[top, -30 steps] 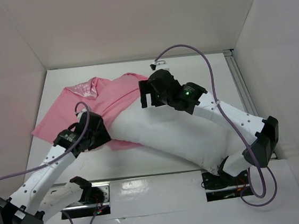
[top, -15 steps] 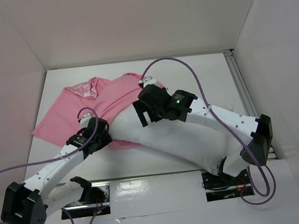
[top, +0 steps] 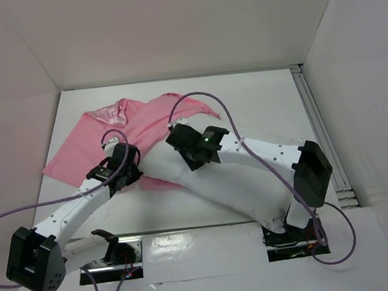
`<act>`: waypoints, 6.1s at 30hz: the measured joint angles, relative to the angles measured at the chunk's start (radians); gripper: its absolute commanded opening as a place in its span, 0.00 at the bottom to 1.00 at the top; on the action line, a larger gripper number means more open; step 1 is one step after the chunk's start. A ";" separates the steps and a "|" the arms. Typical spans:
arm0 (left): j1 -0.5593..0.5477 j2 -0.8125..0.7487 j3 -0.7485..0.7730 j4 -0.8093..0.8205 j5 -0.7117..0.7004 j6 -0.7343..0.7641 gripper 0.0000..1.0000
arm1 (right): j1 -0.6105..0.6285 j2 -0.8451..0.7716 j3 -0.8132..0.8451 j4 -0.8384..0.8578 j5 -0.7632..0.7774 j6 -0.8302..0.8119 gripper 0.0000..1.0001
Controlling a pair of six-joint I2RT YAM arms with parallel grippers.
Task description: Put the pillow into the pillowcase
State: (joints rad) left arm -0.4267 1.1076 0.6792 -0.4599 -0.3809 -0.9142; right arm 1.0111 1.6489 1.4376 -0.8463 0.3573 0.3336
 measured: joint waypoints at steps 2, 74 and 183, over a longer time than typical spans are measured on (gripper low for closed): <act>0.000 0.002 0.014 -0.009 0.011 0.021 0.00 | -0.029 0.047 0.013 0.019 -0.023 0.006 0.00; -0.014 0.635 1.167 -0.536 0.057 0.259 0.84 | -0.748 -0.249 -0.014 0.161 -0.183 0.214 1.00; 0.035 0.747 0.580 0.158 0.313 0.338 0.96 | -0.391 -0.122 0.141 -0.031 -0.257 -0.047 0.00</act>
State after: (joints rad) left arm -0.3916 1.8542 1.2594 -0.3019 -0.0681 -0.5762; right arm 0.6205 1.5265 1.5787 -0.8768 0.1001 0.2863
